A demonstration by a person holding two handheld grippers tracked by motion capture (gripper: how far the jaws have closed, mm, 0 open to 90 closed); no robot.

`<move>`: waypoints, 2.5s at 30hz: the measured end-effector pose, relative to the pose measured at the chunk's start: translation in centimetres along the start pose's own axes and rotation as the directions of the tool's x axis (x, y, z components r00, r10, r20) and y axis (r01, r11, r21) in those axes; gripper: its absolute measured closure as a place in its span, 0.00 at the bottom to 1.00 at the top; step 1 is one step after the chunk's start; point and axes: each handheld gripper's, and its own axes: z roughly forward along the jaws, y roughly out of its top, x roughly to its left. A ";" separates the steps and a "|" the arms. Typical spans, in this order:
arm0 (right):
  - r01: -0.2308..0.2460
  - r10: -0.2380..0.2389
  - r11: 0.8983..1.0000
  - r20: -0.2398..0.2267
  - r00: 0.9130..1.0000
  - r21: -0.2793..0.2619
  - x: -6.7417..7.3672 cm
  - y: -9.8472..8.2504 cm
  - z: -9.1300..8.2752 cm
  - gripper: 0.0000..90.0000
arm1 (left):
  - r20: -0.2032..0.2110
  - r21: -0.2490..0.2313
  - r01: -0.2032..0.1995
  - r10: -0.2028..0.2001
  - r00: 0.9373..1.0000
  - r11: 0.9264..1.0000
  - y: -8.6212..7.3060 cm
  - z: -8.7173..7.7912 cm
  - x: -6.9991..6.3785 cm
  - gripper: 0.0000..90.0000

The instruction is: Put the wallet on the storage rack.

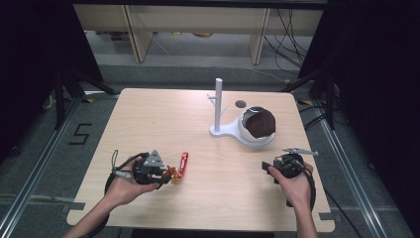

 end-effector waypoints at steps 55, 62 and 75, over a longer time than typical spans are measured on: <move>0.019 -0.019 1.000 -0.026 0.999 -0.005 -0.1 -0.4 0.0 0.52 | -0.152 -0.398 0.026 -0.094 0.984 0.917 12.2 -0.7 3.1 0.75; -0.005 0.005 1.000 -0.028 1.000 0.006 0.1 -0.3 -0.1 0.52 | -0.158 -0.425 0.034 -0.112 0.981 0.904 13.3 -0.6 3.4 0.75; -0.009 0.009 1.000 -0.023 1.000 0.008 0.3 -0.3 0.0 0.52 | -0.185 -0.425 0.018 -0.106 0.977 0.905 15.0 0.0 4.2 0.75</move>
